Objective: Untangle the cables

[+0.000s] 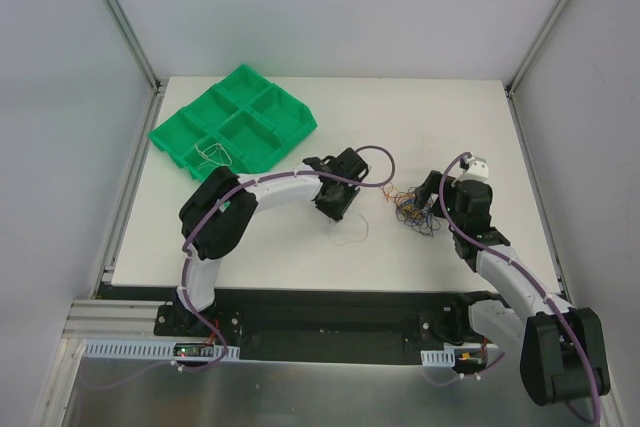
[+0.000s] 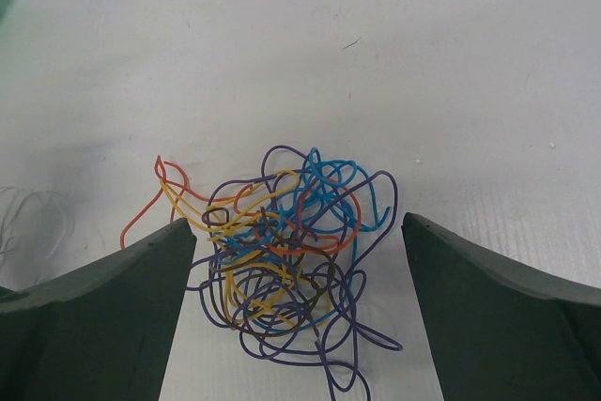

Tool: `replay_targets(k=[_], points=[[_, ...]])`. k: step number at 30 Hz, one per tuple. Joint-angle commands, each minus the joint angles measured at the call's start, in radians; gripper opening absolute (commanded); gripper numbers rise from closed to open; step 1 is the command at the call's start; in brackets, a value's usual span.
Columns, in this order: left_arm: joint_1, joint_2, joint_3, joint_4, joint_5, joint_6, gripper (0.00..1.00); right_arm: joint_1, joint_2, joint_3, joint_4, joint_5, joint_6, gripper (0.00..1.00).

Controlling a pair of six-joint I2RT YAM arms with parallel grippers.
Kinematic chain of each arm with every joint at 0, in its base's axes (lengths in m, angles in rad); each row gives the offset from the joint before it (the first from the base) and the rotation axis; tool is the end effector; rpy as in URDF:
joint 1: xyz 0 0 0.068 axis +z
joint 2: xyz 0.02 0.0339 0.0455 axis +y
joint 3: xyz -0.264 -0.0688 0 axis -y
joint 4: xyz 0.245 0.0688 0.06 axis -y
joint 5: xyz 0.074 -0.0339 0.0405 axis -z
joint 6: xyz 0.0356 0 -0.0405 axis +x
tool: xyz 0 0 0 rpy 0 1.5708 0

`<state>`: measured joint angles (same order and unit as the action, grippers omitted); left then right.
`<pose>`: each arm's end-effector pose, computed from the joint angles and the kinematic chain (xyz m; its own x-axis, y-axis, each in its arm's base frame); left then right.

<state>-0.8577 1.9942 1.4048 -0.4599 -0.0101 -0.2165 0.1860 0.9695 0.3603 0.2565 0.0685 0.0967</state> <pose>0.2751 -0.3175 0.1728 -0.7157 0.4992 -0.4884 0.6136 0.7835 -0.0985 0.2055 0.0362 0.2024 -0.3496 0.0322 -0.9363 -0.0880 0.9939 0.0671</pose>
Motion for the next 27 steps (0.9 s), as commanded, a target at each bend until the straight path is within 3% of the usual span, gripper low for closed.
replay_targets(k=[1, 4, 17, 24, 27], points=[[-0.012, -0.020, 0.010, -0.017, -0.047, 0.022, 0.18, -0.008, -0.003, 0.003, 0.035, -0.010, 0.015, 0.95], [-0.014, -0.057, -0.007, -0.017, -0.060, 0.023, 0.00, -0.011, 0.001, 0.005, 0.035, -0.012, 0.015, 0.95], [0.022, -0.353, -0.053, -0.046, -0.140, 0.124, 0.00, -0.014, 0.005, 0.005, 0.035, -0.016, 0.018, 0.95], [0.239, -0.488, -0.029, -0.125, -0.091, 0.114, 0.00, -0.016, 0.000, 0.005, 0.036, -0.022, 0.020, 0.95], [0.327, -0.528, -0.029, -0.131, -0.131, 0.111, 0.00, -0.017, -0.003, 0.003, 0.035, -0.024, 0.021, 0.95]])
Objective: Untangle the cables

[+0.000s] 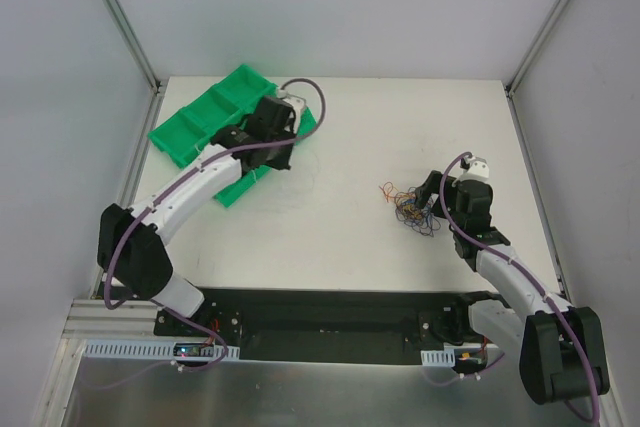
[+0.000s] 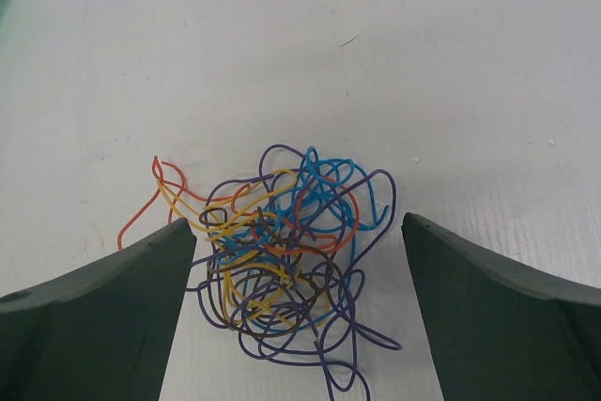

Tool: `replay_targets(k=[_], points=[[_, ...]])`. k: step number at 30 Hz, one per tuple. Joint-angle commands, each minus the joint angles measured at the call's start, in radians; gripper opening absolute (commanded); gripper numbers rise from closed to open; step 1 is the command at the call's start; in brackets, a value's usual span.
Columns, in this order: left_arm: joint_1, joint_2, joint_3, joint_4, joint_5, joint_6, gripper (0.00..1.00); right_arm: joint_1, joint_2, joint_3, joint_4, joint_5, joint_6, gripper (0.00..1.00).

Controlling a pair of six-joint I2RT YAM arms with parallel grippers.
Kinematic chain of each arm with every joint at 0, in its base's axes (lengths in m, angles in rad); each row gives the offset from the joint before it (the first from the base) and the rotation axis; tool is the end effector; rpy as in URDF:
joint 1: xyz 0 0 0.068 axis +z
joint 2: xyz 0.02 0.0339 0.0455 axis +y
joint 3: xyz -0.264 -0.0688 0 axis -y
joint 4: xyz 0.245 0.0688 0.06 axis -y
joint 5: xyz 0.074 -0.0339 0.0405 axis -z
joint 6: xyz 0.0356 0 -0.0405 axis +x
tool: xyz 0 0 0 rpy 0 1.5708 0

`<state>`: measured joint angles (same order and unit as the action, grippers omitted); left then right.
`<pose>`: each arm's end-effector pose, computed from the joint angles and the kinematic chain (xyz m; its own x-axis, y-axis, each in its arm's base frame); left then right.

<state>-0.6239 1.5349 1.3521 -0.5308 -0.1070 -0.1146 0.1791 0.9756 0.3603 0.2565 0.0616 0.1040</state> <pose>0.2823 -0.1985 0.3202 -0.5867 0.2822 -0.7590 0.4512 0.8923 -0.0170 0.2063 0.0351 0.2012 -0.3562 0.0408 -0.9335 -0.0846 0.9935 0.0757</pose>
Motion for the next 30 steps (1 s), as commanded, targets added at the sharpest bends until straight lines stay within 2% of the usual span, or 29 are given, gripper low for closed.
replay_targets(k=[1, 9, 18, 23, 30], points=[[0.120, -0.077, 0.027, -0.060, -0.051, 0.004, 0.00, -0.010, -0.008, 0.003, 0.035, -0.019, 0.016, 0.96], [0.308, -0.090, 0.102, -0.060, -0.145, -0.040, 0.00, -0.012, 0.005, 0.005, 0.041, -0.029, 0.022, 0.95], [0.391, -0.053, 0.101, -0.051, -0.210, -0.050, 0.00, -0.013, 0.015, 0.008, 0.046, -0.034, 0.023, 0.95], [0.455, -0.024, 0.025, 0.123, -0.172, -0.030, 0.00, -0.013, 0.012, 0.005, 0.049, -0.034, 0.025, 0.95], [0.541, 0.070, -0.060, 0.212, -0.122, -0.049, 0.00, -0.016, 0.021, 0.003, 0.047, -0.033, 0.025, 0.95]])
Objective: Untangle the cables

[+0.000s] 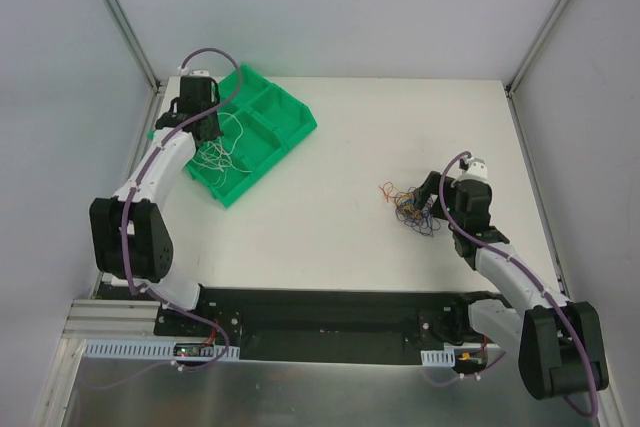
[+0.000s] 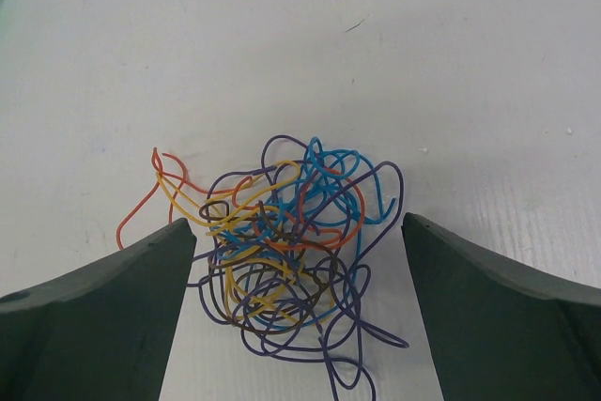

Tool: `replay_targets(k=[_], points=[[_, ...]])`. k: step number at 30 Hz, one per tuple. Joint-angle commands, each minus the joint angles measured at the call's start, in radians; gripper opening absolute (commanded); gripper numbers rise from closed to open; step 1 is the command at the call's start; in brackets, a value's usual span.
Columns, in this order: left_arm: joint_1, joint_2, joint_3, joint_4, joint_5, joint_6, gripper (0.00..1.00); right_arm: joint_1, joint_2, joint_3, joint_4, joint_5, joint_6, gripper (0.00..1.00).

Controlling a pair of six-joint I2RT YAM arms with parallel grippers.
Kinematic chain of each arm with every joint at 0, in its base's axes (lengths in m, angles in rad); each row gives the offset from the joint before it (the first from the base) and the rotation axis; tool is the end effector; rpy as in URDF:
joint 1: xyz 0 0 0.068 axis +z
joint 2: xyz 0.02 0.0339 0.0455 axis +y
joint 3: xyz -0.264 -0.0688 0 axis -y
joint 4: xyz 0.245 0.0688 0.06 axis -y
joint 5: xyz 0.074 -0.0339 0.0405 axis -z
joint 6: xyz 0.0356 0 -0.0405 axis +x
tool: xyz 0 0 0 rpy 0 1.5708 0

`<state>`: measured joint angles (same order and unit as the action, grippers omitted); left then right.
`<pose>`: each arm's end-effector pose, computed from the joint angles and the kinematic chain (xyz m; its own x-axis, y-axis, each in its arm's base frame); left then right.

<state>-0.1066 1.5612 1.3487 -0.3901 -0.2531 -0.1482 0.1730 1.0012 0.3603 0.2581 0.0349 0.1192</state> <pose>0.3579 -0.0293 0.3230 -0.5423 -0.0857 -0.8358 -0.1842 0.9827 0.0187 0.2086 0.0352 0.1965 -0.3820 0.0539 -0.9226 -0.0954 0.9907 0.0974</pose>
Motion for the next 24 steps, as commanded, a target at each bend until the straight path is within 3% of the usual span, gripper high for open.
replay_targets(k=[1, 7, 14, 20, 22, 24], points=[[0.025, 0.060, -0.065, 0.071, 0.003, -0.025, 0.00, -0.010, -0.006, 0.003, 0.047, -0.001, 0.010, 0.95], [0.025, 0.121, -0.094, 0.054, -0.066, -0.143, 0.00, -0.015, -0.032, 0.000, 0.036, -0.004, 0.005, 0.95], [0.031, 0.223, -0.046, 0.045, -0.112, -0.159, 0.00, -0.018, -0.026, 0.002, 0.036, -0.021, 0.010, 0.95], [0.044, 0.280, 0.055, -0.005, -0.020, -0.105, 0.00, -0.023, -0.024, 0.003, 0.038, -0.024, 0.013, 0.95], [0.042, 0.243, 0.063, -0.039, -0.037, -0.114, 0.18, -0.023, -0.029, -0.003, 0.038, -0.009, 0.010, 0.95], [0.042, 0.171, 0.035, -0.043, -0.043, -0.125, 0.48, -0.026, -0.038, 0.000, 0.029, -0.019, 0.010, 0.95]])
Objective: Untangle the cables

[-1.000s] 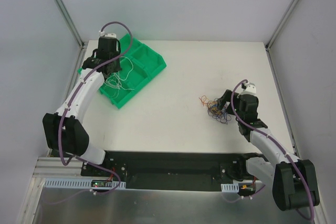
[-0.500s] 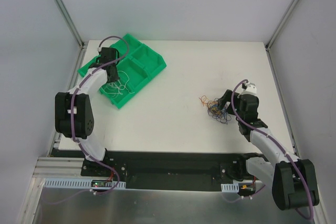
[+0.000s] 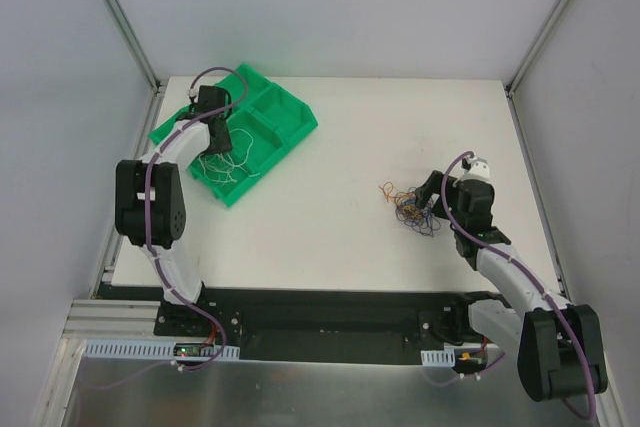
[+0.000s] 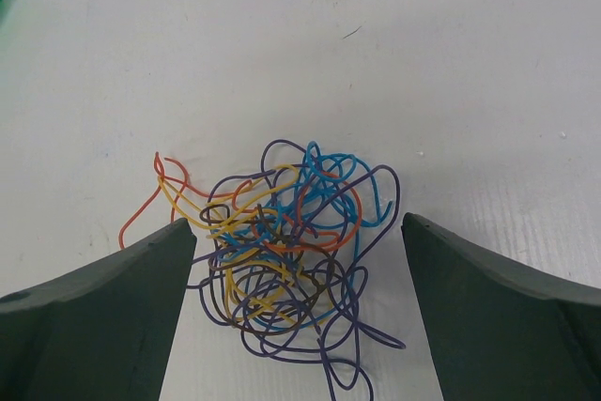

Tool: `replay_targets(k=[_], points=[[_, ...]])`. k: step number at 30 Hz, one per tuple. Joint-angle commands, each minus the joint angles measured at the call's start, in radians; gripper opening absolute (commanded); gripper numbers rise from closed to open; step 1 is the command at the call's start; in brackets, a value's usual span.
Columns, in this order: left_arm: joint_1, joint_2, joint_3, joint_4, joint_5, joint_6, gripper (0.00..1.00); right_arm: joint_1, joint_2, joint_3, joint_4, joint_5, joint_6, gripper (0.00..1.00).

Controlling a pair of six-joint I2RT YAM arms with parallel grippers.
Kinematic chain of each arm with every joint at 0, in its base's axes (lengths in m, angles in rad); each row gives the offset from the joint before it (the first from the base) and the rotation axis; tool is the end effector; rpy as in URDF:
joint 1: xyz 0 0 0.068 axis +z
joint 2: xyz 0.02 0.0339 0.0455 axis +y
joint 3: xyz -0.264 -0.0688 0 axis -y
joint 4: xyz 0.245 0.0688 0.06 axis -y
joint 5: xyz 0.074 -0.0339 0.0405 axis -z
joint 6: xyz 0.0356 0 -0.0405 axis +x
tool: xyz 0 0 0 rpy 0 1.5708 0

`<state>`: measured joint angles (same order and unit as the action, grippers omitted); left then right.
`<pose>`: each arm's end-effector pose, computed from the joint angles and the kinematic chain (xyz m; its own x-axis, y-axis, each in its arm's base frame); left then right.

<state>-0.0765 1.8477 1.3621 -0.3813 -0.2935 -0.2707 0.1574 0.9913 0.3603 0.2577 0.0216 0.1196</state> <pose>0.4064 -0.0208 0.2238 -0.7021 -0.2029 -0.6826 -0.3127 0.9490 0.0394 0.2082 0.0323 0.1983 -0.3739 0.0614 -0.9254 -0.0929 0.9903 0.1033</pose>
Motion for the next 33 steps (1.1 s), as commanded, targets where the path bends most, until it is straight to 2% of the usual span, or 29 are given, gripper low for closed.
replay_targets(k=[1, 4, 7, 10, 13, 15, 22, 26, 31, 33], points=[[0.012, -0.160, 0.005, -0.053, -0.009, -0.010, 0.59, -0.010, -0.037, 0.000, 0.028, -0.011, 0.009, 0.95], [0.012, -0.260, -0.043, -0.064, 0.010, -0.059, 0.75, -0.012, -0.045, -0.012, 0.041, -0.008, 0.012, 0.95], [0.012, -0.327, -0.066, -0.071, 0.042, -0.094, 0.85, -0.012, -0.020, 0.000, 0.040, -0.011, 0.020, 0.95], [0.012, -0.369, -0.077, -0.091, 0.097, -0.111, 0.89, -0.012, -0.011, 0.006, 0.041, -0.061, 0.023, 0.95], [0.012, -0.401, -0.115, -0.096, 0.217, -0.105, 0.84, -0.013, -0.025, 0.000, 0.041, -0.054, 0.025, 0.95], [0.012, -0.409, -0.147, -0.097, 0.234, -0.084, 0.82, -0.013, -0.036, -0.001, 0.040, -0.058, 0.025, 0.95], [0.012, -0.366, -0.201, -0.126, 0.076, -0.071, 0.73, -0.015, -0.040, -0.003, 0.041, -0.063, 0.026, 0.95], [0.014, -0.285, -0.156, -0.130, 0.062, -0.058, 0.54, -0.016, -0.039, -0.006, 0.040, -0.060, 0.028, 0.95], [0.021, -0.144, -0.031, -0.163, 0.039, -0.039, 0.07, -0.016, -0.042, -0.007, 0.040, -0.057, 0.026, 0.95], [0.023, -0.105, -0.009, -0.156, -0.013, -0.038, 0.00, -0.019, -0.040, -0.009, 0.041, -0.054, 0.026, 0.95]])
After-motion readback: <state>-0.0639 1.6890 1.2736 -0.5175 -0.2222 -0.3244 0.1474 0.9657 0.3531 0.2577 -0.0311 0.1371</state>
